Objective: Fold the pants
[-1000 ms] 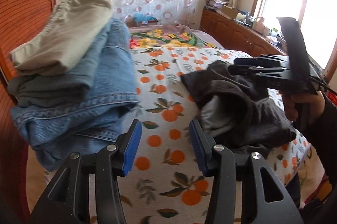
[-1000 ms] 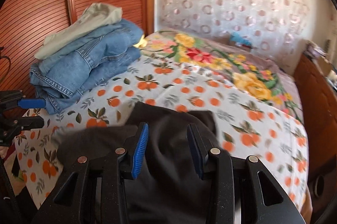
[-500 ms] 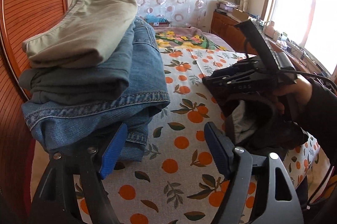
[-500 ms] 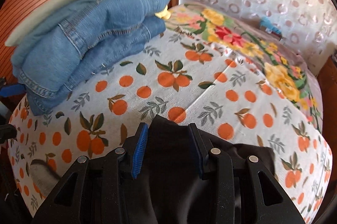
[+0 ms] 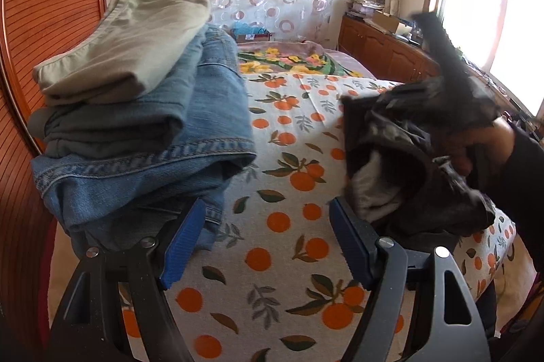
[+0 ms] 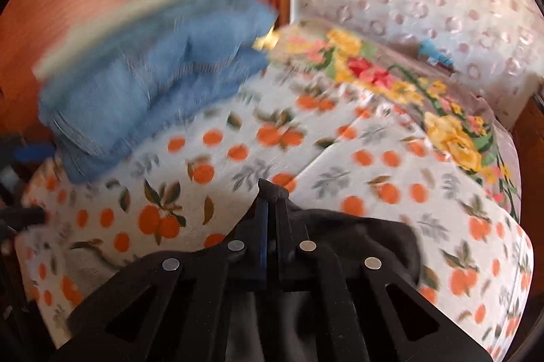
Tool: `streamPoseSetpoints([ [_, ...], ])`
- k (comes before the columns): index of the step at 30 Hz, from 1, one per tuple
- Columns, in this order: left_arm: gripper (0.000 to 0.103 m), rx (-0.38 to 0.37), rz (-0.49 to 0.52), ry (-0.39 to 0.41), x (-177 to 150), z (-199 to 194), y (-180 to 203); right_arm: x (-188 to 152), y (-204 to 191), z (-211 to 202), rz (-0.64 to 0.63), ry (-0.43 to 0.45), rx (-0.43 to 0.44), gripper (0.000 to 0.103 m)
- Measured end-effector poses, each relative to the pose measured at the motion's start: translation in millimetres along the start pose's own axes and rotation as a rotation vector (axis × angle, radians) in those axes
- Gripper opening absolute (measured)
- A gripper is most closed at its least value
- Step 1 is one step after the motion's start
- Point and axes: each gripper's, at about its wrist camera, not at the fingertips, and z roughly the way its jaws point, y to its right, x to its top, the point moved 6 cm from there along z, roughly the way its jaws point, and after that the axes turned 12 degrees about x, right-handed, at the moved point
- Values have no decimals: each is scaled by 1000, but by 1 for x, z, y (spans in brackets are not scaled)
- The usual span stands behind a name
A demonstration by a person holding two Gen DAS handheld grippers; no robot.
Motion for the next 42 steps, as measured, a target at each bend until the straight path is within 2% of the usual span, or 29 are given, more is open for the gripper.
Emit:
streamPoseSetpoints([
  [2,76,-11,9,1,0,-2,7,-2,7,-36,31,82,-16,3],
  [7,76,-48,44,6,1,-5,33,-28,20,-124,70,221,-139,3],
  [12,76,-101,86,21,6,-9,67,-75,26,-196,120,296,-249,3],
  [16,76,-127,106,19,5,-12,85,-125,29,-232,187,324,-338,3],
  [23,76,-154,142,-4,-7,-15,114,-223,29,-235,349,261,-400,3],
  [28,76,-171,167,-21,-11,-8,127,-255,31,-220,431,224,-378,3],
  [32,74,-182,179,-20,-7,-3,132,-259,36,-218,437,198,-360,4],
  [35,71,-187,182,-9,-2,-2,133,-254,46,-236,424,209,-364,7],
  [37,71,-185,174,1,4,-2,131,-252,47,-254,417,220,-378,13],
  [39,71,-182,166,7,10,0,130,-248,51,-259,408,226,-403,29],
  [42,71,-173,171,-7,11,6,130,-244,48,-260,393,231,-429,39],
])
